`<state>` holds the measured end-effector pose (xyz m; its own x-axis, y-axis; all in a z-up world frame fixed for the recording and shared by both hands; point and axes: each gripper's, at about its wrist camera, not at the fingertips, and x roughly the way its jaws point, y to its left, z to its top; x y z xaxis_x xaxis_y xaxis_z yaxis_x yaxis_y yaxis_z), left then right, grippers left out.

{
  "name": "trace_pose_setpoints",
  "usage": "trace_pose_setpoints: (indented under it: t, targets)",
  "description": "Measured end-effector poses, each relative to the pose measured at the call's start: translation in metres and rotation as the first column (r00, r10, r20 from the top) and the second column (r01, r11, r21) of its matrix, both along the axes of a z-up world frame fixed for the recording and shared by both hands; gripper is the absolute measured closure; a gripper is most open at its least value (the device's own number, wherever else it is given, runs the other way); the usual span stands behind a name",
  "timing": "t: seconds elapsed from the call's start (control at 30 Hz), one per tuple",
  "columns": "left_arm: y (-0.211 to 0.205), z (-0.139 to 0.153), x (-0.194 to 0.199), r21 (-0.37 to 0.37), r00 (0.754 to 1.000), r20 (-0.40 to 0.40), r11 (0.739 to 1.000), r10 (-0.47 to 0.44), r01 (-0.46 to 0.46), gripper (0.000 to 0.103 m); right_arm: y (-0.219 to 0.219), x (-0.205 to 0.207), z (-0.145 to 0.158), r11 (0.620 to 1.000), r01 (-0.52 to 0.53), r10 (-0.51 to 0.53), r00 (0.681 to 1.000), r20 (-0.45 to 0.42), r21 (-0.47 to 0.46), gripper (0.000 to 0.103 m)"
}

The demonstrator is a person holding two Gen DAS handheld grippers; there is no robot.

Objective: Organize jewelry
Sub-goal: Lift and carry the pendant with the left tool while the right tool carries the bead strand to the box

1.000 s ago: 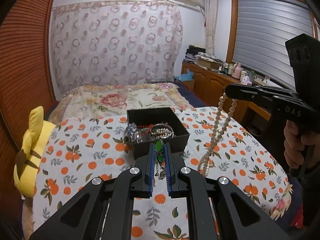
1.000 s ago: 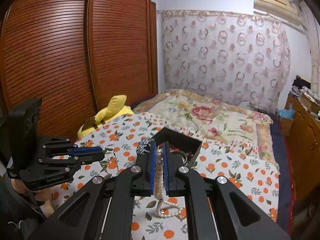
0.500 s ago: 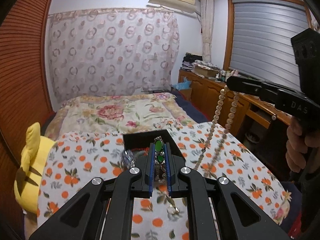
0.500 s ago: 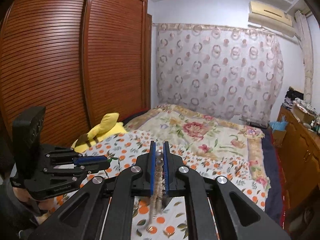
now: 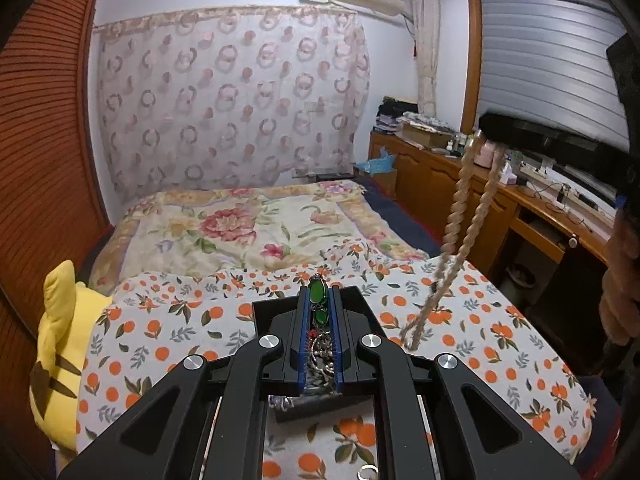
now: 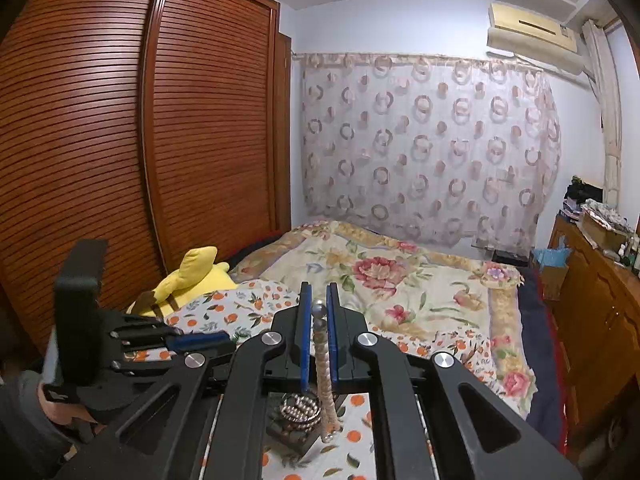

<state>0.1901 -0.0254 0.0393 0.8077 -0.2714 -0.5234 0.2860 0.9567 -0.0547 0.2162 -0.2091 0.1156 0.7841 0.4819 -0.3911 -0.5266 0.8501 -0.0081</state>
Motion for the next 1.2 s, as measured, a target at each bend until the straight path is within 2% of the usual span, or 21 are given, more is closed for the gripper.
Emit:
trace_pose_setpoints:
  t: [0.4,0.47,0.5,0.53,0.7,0.8,0.97,1.17,1.2]
  targets:
    - [-0.002,-0.041,0.050,-0.001,0.995,-0.100,1.000,-0.004,0.004,0.094,0.016,0.032,0.009,0.999,-0.042,0.043,0.999,0.019,-0.010,0.095]
    - [0.000,-0.046,0.054,-0.011,0.994,-0.108,1.000,-0.007,0.006,0.085,0.018,0.035,0.006,0.999,-0.052,0.052,0.999,0.011,-0.010,0.095]
    - [0.003,-0.048,0.055,-0.021,0.994,-0.111,1.000,-0.002,0.000,0.071,0.021,0.039,0.001,0.998,-0.057,0.057,0.998,0.002,-0.013,0.095]
    - [0.004,-0.049,0.054,-0.031,0.994,-0.109,1.000,-0.002,-0.002,0.064,0.022,0.041,-0.003,0.998,-0.059,0.059,0.998,-0.005,-0.015,0.095]
    - [0.009,-0.054,0.051,-0.025,0.994,-0.111,1.000,0.014,-0.017,0.054,0.030,0.059,-0.038,0.998,-0.060,0.057,0.995,-0.085,-0.029,0.095]
    - [0.012,-0.056,0.048,-0.006,0.993,-0.110,1.000,0.029,-0.030,0.042,0.033,0.066,-0.058,0.998,-0.062,0.057,0.989,-0.137,-0.031,0.094]
    - [0.014,-0.058,0.041,0.018,0.993,-0.109,0.999,0.043,-0.041,0.038,0.038,0.072,-0.089,0.997,-0.065,0.055,0.977,-0.206,-0.042,0.094]
    - [0.014,-0.061,0.029,0.046,0.994,-0.099,0.998,0.052,-0.047,0.024,0.041,0.062,-0.109,0.996,-0.062,0.046,0.973,-0.226,-0.063,0.093]
    - [0.014,-0.061,0.025,0.049,0.994,-0.096,0.998,0.051,-0.046,0.021,0.041,0.060,-0.108,0.996,-0.059,0.043,0.973,-0.227,-0.061,0.087]
